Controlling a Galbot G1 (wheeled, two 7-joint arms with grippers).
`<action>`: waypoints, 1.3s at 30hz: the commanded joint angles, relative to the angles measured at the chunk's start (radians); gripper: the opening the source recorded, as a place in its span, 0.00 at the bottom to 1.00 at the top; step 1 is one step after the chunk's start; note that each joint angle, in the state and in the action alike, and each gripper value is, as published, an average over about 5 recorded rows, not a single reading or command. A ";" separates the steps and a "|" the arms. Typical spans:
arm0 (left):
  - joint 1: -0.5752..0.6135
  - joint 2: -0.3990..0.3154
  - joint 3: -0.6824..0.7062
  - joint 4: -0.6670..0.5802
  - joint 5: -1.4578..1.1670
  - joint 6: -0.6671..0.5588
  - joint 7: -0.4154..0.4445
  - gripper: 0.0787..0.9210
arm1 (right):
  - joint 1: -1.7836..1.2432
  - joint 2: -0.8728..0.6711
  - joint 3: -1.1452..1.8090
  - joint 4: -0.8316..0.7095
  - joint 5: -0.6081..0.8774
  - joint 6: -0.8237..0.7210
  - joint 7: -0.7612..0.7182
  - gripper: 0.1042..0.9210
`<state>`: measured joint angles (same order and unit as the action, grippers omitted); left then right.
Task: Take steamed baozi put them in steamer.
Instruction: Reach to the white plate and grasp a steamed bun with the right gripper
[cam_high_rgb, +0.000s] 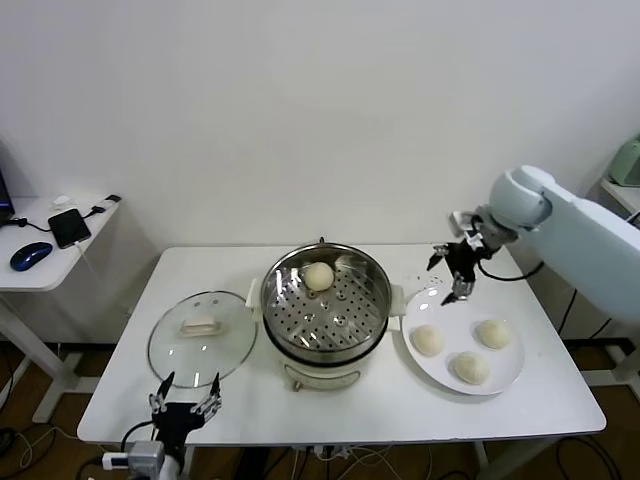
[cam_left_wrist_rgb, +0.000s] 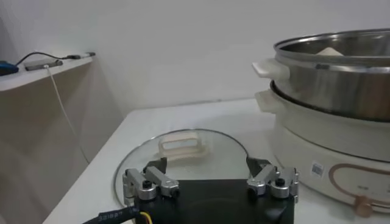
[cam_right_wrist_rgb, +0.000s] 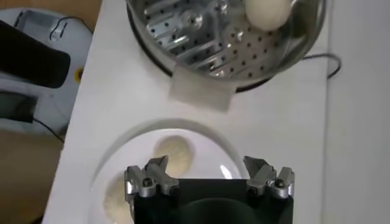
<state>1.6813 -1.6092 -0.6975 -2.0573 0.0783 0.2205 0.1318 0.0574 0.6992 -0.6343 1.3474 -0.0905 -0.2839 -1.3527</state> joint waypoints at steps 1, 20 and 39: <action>0.006 0.020 0.000 -0.001 -0.003 0.002 0.000 0.88 | -0.206 0.009 0.102 -0.011 -0.123 -0.032 0.028 0.88; -0.002 0.017 -0.009 0.038 0.005 0.002 0.000 0.88 | -0.284 0.163 0.162 -0.179 -0.180 0.009 0.103 0.88; -0.013 0.015 -0.009 0.056 0.010 0.004 0.001 0.88 | -0.285 0.199 0.164 -0.225 -0.211 0.017 0.107 0.88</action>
<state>1.6684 -1.5953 -0.7073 -2.0021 0.0885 0.2243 0.1328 -0.2203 0.8892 -0.4732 1.1334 -0.2928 -0.2700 -1.2497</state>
